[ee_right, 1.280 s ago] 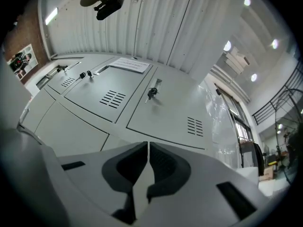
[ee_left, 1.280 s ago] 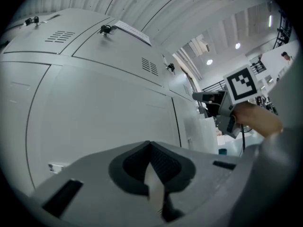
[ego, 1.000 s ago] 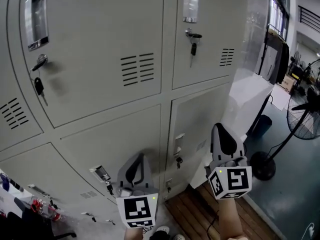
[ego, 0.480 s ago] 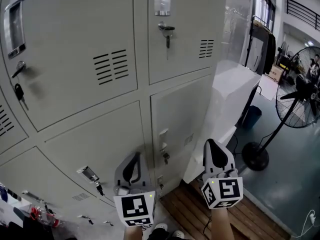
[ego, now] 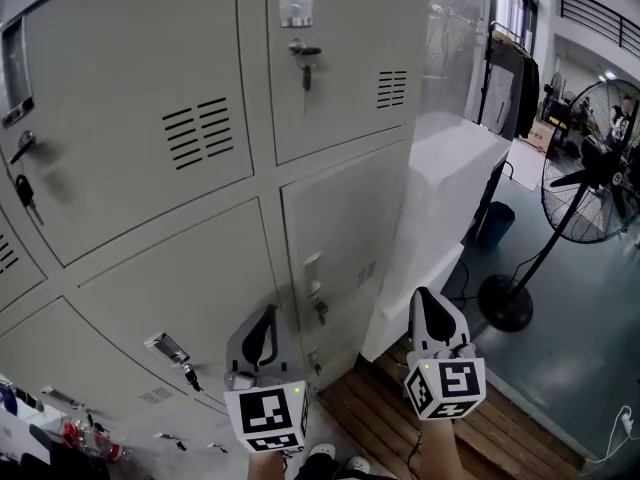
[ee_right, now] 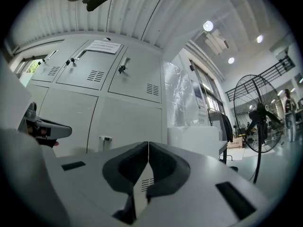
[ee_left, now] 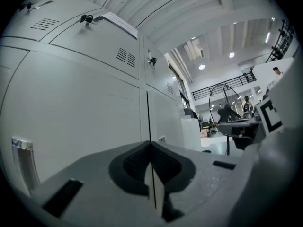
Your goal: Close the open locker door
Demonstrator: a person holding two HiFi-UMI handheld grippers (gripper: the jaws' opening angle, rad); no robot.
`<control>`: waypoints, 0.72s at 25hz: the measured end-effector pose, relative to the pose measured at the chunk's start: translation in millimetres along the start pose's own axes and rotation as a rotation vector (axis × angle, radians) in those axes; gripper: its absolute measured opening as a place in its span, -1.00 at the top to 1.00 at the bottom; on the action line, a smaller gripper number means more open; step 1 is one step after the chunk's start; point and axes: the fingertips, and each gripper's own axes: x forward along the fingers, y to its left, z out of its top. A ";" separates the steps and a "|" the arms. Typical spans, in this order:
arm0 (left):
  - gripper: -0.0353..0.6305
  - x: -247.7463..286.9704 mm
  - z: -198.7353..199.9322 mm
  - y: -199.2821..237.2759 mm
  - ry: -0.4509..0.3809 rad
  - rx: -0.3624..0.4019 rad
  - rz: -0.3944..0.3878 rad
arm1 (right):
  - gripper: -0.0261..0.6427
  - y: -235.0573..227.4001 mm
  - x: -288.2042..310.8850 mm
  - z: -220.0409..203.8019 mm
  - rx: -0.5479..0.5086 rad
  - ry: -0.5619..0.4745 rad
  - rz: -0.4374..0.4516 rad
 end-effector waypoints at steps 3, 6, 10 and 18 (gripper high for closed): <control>0.90 0.9 -1.2 -4.2 0.001 -0.002 -0.007 | 0.86 -2.5 -2.6 -2.8 0.002 0.010 -0.002; 0.90 2.2 -2.4 -7.4 0.004 -0.001 -0.012 | 0.87 -5.2 -3.9 -5.7 -0.001 0.022 -0.005; 0.90 3.8 -2.7 -9.8 0.008 -0.006 -0.015 | 0.87 -9.2 -5.3 -8.9 -0.003 0.036 -0.010; 0.90 5.4 -2.1 -9.7 0.003 -0.003 -0.012 | 0.87 -10.7 -7.2 -10.2 0.001 0.034 -0.009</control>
